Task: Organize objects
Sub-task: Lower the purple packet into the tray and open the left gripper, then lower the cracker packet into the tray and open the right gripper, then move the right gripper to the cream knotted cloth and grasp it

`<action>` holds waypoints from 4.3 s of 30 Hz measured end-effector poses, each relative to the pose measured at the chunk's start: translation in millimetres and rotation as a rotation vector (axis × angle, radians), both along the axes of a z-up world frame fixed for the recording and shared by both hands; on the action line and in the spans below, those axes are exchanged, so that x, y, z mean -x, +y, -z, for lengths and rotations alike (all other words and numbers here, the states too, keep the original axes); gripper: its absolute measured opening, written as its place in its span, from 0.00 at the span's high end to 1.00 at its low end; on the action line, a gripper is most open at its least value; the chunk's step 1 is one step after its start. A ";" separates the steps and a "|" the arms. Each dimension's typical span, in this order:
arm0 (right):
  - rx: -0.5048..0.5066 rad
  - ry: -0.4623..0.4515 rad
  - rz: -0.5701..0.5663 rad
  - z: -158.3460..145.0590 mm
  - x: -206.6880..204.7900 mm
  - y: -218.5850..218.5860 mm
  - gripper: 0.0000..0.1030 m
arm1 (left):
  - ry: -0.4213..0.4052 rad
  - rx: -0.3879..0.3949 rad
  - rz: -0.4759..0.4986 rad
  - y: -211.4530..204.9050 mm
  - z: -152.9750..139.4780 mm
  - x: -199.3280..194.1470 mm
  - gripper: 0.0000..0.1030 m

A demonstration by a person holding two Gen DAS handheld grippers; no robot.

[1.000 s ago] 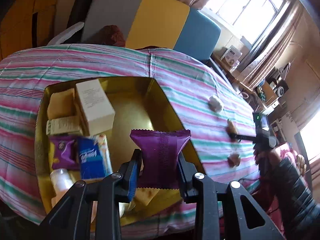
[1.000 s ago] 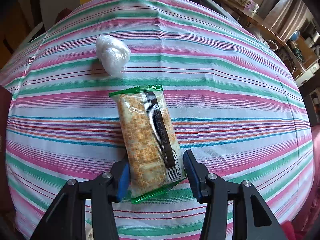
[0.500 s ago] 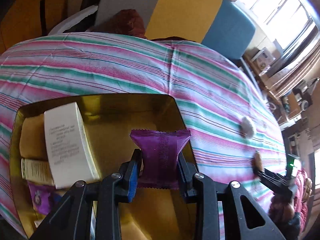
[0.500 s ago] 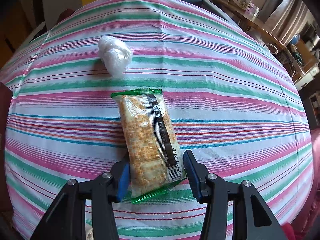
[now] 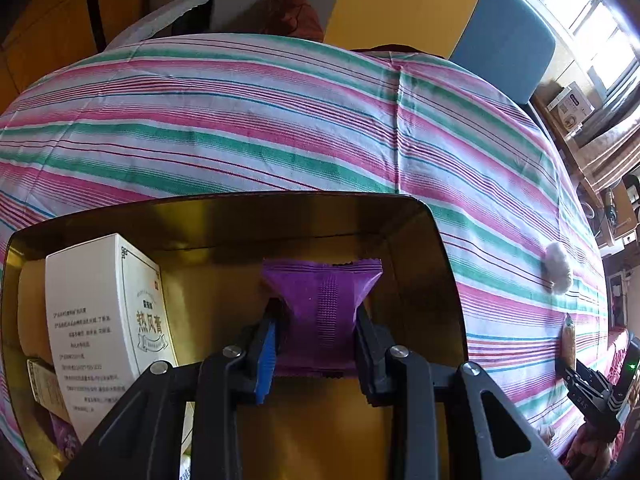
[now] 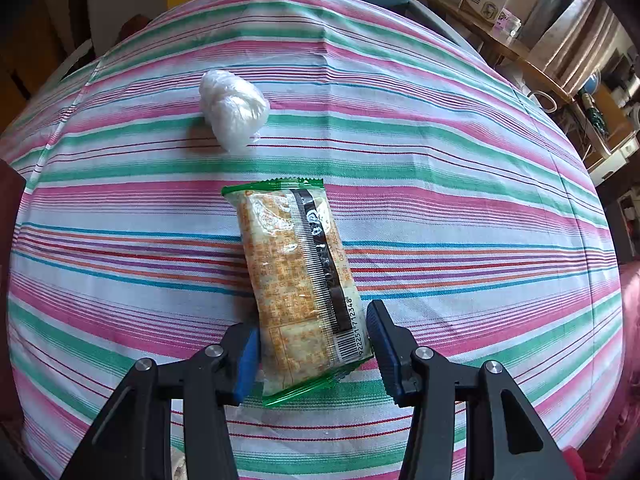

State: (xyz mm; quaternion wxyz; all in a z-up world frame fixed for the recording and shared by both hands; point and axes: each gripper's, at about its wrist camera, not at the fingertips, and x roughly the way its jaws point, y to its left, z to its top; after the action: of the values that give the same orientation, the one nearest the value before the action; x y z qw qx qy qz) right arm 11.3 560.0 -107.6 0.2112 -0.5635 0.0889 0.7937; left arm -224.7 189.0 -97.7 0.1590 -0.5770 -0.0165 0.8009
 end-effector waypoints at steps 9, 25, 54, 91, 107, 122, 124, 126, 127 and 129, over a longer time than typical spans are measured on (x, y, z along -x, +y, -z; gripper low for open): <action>0.000 0.000 0.001 0.2 -0.1 0.6 0.51 | 0.009 0.012 0.001 3.3 1.5 8.2 0.59; -0.026 0.007 -0.013 -0.7 0.4 -2.9 0.56 | 0.240 -0.053 0.116 -37.2 -84.7 -73.8 0.39; -0.012 0.157 -0.749 -97.4 72.7 -318.7 0.59 | 0.256 -0.184 -0.058 -189.7 -74.7 -173.3 0.41; 0.139 0.125 -0.656 -45.3 111.6 -344.4 0.33 | 0.302 -0.100 -0.078 -198.1 -75.5 -183.5 0.41; 0.131 0.290 -0.399 -91.1 18.9 -229.2 0.25 | 0.381 -0.039 0.064 -148.3 -96.6 -200.3 0.41; 0.112 0.297 -0.050 -81.3 -34.9 -82.9 0.17 | 0.349 -0.045 0.233 -83.8 -99.4 -212.5 0.41; 0.121 0.281 -0.026 -76.7 -39.9 -71.9 0.17 | 0.338 -0.048 0.241 -77.5 -98.6 -212.4 0.41; 0.133 0.230 0.000 -68.0 -42.4 -64.3 0.17 | 0.333 -0.056 0.254 -70.4 -98.4 -213.0 0.41; 0.138 0.199 0.006 -62.7 -43.2 -62.4 0.17 | 0.330 -0.061 0.263 -67.4 -98.5 -213.4 0.41; 0.150 0.131 0.001 -51.1 -45.1 -62.5 0.17 | 0.328 -0.061 0.281 -60.1 -98.4 -214.6 0.41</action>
State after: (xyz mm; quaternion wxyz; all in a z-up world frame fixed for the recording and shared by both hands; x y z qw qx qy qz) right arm 56.4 497.5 -56.5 0.1627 -0.5244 0.1620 0.8199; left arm -10.1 128.9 0.7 0.2872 -0.4303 0.0658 0.8533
